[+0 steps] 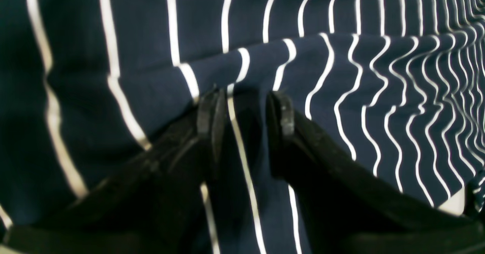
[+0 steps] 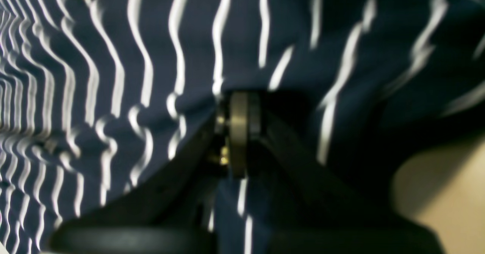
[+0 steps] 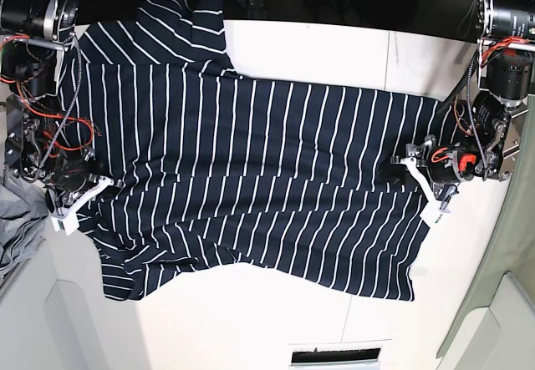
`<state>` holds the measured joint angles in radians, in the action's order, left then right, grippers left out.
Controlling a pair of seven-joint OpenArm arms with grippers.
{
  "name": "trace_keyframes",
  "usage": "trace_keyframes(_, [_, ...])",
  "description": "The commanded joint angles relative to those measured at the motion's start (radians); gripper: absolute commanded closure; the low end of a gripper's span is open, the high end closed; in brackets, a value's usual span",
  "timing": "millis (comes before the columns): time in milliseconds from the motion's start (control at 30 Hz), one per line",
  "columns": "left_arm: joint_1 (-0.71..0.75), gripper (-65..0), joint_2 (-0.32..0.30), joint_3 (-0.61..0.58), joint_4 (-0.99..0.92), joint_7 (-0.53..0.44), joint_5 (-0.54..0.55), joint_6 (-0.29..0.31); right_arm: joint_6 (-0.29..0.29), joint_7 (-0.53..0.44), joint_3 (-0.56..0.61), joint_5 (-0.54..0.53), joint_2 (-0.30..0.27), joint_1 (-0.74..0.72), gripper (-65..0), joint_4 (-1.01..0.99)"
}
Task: Layout the t-shirt on the table in an organized manner, then fold the t-shirt properly
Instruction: 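Smooth the shirt flat with both grippers and release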
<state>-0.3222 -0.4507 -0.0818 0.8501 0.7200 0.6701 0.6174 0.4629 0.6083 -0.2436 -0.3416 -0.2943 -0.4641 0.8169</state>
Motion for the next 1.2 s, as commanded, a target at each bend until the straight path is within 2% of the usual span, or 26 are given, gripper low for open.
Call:
trace_keyframes(0, [-0.024,-20.6,-0.015,0.002,0.007,0.036,-0.015,0.003,0.005,-0.006,-0.003,-0.014,-0.014,-0.044,0.0,0.017])
trace_keyframes(67, [-0.035,-20.6,-0.022,0.002,0.023,0.083,0.041,0.067,0.006,0.018,-0.003,-0.024,-0.019,-0.059,0.0,0.032])
trace_keyframes(100, [-0.034,-20.6,-0.032,0.002,0.040,0.100,0.091,0.081,0.006,0.035,-0.003,-0.043,-0.025,-0.059,0.0,0.047])
trace_keyframes(233, [0.007,-20.6,-0.105,0.002,0.143,0.165,0.267,0.081,0.010,0.148,-0.005,-0.142,-0.064,-0.008,0.0,0.163])
trace_keyframes(333, [0.068,-20.6,-0.179,0.002,0.220,0.179,0.312,0.081,0.024,0.238,-0.005,-0.209,-0.098,0.082,0.0,0.287])
trace_keyframes(400, [0.108,-20.6,-0.219,0.002,0.250,0.178,0.330,0.081,0.024,0.253,-0.005,-0.248,-0.117,0.150,0.0,0.345])
trace_keyframes(500, [0.156,-20.6,-0.248,0.002,0.259,0.177,0.343,0.081,0.024,0.254,-0.005,-0.266,-0.118,0.245,0.0,0.391])
trace_keyframes(700, [0.251,-20.6,-0.249,0.003,0.259,0.167,0.335,0.081,0.043,0.233,-0.005,-0.277,-0.109,0.407,0.0,0.439])
trace_keyframes(833, [0.288,-20.6,-0.234,0.003,0.259,0.152,0.335,0.081,0.027,0.138,-0.005,-0.186,-0.107,0.443,0.0,0.414])
trace_keyframes(967, [0.292,-20.6,-0.193,0.003,0.259,0.165,0.336,0.081,0.012,0.084,-0.005,-0.077,-0.108,0.406,0.0,0.330])
trace_keyframes(1167, [0.292,-20.6,-0.156,0.003,0.259,0.188,0.340,0.081,0.012,0.046,-0.005,-0.059,-0.110,0.257,0.0,0.152])
